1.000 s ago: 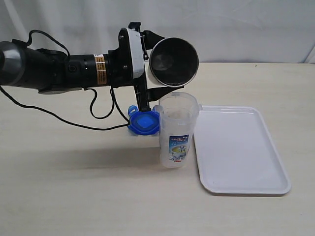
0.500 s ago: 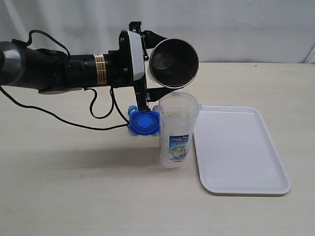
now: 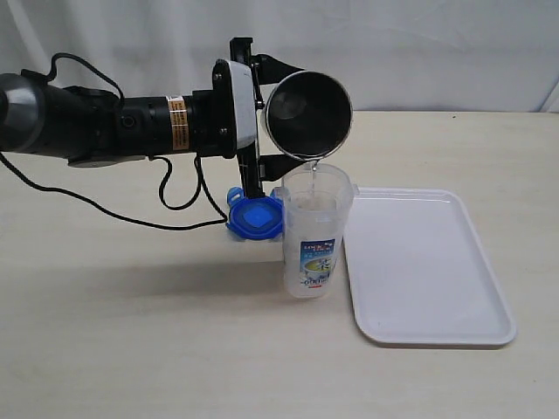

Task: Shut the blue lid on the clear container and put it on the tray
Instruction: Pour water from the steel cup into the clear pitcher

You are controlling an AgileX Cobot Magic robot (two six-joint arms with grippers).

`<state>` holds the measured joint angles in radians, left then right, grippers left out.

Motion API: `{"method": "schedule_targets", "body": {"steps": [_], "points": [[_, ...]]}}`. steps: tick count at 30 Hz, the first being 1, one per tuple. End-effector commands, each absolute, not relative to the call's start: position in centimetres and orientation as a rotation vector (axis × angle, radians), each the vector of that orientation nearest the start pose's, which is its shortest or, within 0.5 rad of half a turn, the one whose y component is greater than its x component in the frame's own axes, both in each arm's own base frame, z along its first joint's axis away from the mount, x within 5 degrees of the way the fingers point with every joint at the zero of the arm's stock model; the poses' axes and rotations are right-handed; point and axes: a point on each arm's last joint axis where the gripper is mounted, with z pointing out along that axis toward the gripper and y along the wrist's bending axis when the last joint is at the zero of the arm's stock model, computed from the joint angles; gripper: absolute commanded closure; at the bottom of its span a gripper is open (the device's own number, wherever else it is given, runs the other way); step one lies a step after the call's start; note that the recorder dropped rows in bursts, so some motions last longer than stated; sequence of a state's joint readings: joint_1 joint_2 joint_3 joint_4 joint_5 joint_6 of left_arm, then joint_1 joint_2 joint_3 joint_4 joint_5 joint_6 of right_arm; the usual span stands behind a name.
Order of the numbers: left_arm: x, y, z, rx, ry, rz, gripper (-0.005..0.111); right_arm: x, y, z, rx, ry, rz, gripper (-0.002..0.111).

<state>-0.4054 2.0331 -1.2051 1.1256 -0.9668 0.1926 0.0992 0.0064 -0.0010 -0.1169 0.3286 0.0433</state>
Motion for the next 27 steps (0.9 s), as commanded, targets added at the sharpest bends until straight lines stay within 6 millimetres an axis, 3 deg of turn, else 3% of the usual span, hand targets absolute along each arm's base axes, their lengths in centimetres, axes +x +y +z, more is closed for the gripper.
{"method": "schedule_targets", "body": {"steps": [1,27], "points": [[35.9,-22.98,21.69,1.433,0.71,-0.234,0.107,5.41,0.19,18.45,-0.126,1.796,-0.016,0.104],[36.18,-22.89,21.95,1.422,0.658,-0.144,0.107,5.41,0.19,18.45,-0.126,1.796,-0.016,0.104]]}}
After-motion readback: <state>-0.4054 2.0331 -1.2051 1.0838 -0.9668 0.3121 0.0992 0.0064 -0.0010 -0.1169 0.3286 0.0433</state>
